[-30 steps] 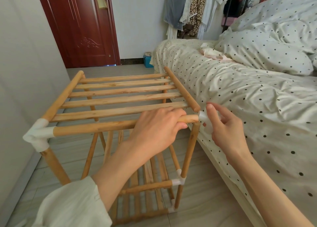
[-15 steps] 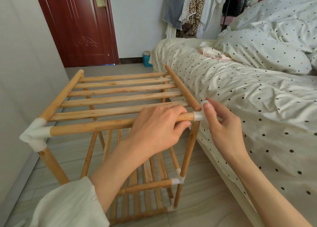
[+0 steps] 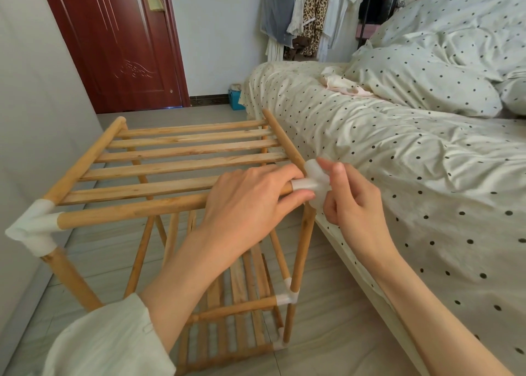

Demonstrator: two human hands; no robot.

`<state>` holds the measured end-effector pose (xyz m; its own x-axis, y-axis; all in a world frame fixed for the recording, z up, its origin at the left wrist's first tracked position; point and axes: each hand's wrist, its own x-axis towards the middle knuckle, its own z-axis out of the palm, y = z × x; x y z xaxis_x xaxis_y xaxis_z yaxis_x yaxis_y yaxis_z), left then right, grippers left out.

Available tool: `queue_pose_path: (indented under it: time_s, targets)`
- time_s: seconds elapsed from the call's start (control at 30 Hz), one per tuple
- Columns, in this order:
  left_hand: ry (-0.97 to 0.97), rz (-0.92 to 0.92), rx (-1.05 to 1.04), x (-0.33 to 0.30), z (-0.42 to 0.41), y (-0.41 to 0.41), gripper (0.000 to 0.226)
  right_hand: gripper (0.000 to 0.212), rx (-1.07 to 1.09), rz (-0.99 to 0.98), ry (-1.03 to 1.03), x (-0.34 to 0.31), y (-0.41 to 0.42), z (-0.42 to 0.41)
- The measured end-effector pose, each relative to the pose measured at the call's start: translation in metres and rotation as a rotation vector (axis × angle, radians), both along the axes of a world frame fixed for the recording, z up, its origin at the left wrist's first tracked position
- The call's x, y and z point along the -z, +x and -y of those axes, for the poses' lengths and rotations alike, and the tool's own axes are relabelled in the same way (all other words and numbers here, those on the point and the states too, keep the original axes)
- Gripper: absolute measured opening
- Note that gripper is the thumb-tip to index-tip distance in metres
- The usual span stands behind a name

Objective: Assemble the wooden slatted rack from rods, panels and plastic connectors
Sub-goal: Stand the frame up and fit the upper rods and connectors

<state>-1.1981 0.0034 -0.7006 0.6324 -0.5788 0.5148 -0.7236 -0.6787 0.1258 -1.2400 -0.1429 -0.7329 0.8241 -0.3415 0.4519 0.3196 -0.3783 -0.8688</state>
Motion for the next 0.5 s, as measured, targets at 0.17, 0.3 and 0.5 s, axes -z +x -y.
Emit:
queue_pose_path:
  time_s: [0.17, 0.3, 0.5]
  targets:
    - [0.05, 0.014, -0.057, 0.001, -0.001, 0.0, 0.046, 0.03, 0.1, 0.006, 0.109, -0.002, 0.005, 0.009]
    - [0.039, 0.023, -0.084, 0.0, -0.003, 0.0, 0.041, 0.032, -0.041, -0.201, 0.087, 0.004, 0.007, 0.016]
    - [0.036, 0.013, -0.119, 0.0, -0.003, 0.005, 0.043, 0.025, -0.327, -0.364, -0.062, 0.021, 0.005, 0.016]
